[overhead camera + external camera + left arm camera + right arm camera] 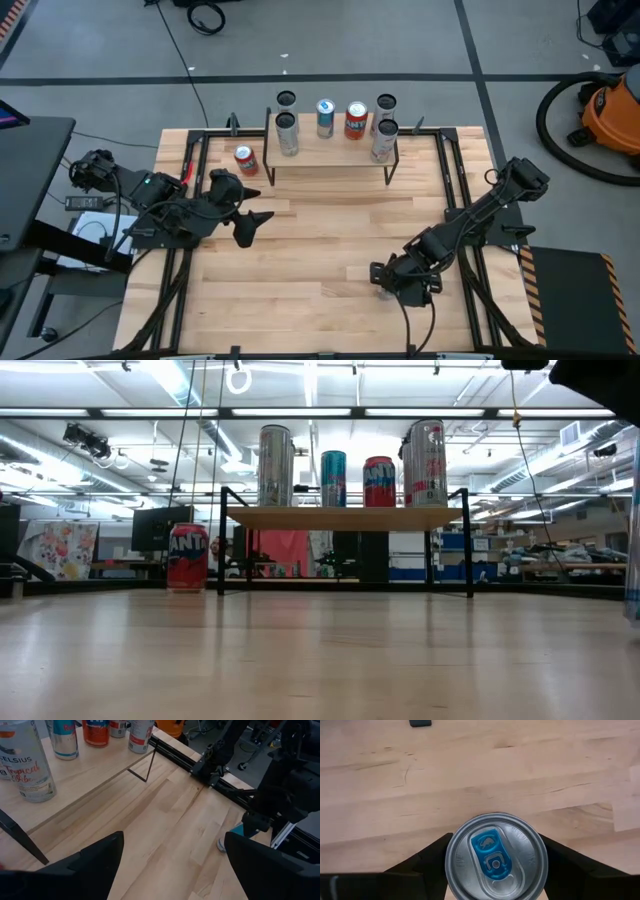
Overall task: Place canned beverage on shelf
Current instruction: Put the blue soda can on the shelf aligned with the other blue soda can
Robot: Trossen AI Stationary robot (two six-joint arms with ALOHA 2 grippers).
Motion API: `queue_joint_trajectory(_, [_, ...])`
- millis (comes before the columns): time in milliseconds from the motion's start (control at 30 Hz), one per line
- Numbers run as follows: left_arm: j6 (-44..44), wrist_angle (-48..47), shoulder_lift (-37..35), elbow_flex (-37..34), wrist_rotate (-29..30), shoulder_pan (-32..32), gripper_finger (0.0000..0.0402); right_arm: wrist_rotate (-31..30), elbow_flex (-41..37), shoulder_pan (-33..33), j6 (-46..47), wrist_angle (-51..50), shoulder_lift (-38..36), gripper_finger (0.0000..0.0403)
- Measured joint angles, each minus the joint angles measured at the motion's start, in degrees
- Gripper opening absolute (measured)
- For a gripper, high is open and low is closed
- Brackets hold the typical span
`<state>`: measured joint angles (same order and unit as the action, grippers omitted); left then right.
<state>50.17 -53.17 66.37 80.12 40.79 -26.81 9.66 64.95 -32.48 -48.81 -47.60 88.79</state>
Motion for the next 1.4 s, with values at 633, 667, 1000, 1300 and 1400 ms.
queue_joint_trajectory(633, [0.0, 0.0, 0.0, 0.0, -1.0, 0.0, 0.0357, 4.1, 13.9, 13.7, -5.8, -9.9, 0.1, 0.0250])
queue_joint_trajectory(667, [0.0, 0.0, 0.0, 0.0, -1.4, 0.0, 0.0357, 4.7, 14.7, 14.9, -5.9, -9.9, 0.2, 0.0250])
queue_joint_trajectory(1000, [-3.1, -0.1, 0.0, 0.0, -2.1, 0.0, 0.0357, 7.2, 24.3, 26.4, -11.2, -12.6, 0.2, 0.0250])
queue_joint_trajectory(1300, [-3.3, -0.2, 0.0, 0.0, -2.1, 0.0, 0.0357, 6.6, 30.4, 36.4, -14.4, -13.6, 0.2, 0.0250])
queue_joint_trajectory(1400, [-3.1, -0.2, 0.0, 0.0, -2.1, 0.0, 0.0357, 6.5, 31.2, 39.7, -14.5, -13.8, 0.1, 0.0250])
